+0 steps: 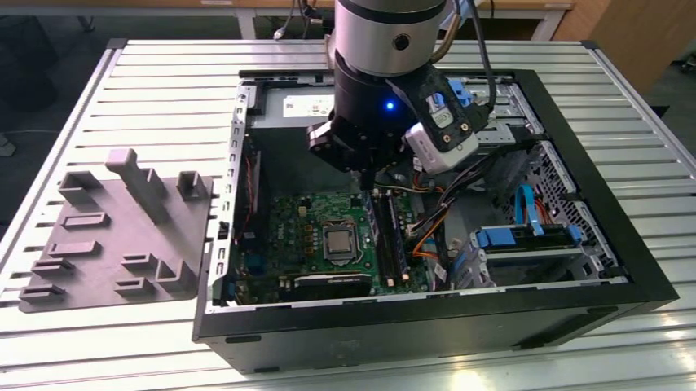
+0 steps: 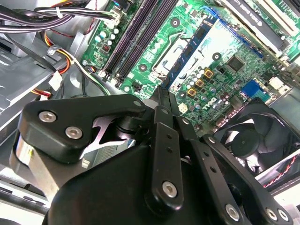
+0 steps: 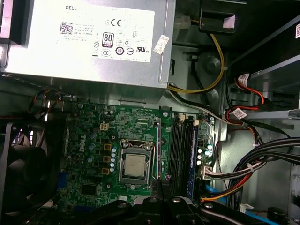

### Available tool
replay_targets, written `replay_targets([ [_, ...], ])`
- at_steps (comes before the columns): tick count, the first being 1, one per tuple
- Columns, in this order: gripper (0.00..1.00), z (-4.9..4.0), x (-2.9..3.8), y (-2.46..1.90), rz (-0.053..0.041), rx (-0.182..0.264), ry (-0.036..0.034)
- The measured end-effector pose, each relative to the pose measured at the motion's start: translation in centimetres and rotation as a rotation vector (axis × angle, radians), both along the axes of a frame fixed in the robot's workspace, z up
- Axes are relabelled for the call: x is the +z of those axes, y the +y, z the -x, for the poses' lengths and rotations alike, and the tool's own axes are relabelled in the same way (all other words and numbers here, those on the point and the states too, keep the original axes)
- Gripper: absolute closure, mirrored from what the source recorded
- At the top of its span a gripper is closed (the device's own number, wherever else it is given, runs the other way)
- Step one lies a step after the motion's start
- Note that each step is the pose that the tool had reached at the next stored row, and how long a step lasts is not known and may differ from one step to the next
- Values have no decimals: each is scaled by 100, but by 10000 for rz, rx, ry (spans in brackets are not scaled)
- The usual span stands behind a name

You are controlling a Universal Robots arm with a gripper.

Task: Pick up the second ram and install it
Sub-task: 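Insert the second ram into the second slot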

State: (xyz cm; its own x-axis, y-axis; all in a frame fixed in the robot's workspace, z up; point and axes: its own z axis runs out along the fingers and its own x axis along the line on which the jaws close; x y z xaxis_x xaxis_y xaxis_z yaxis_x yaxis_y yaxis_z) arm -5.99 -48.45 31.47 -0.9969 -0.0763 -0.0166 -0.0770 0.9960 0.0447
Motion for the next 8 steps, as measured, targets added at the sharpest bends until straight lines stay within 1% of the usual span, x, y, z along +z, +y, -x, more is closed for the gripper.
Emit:
replay_targets([
  [5, 89, -1, -1, 0, 0, 0, 0],
  [8, 89, -17, -3, 0, -3, 1, -1],
])
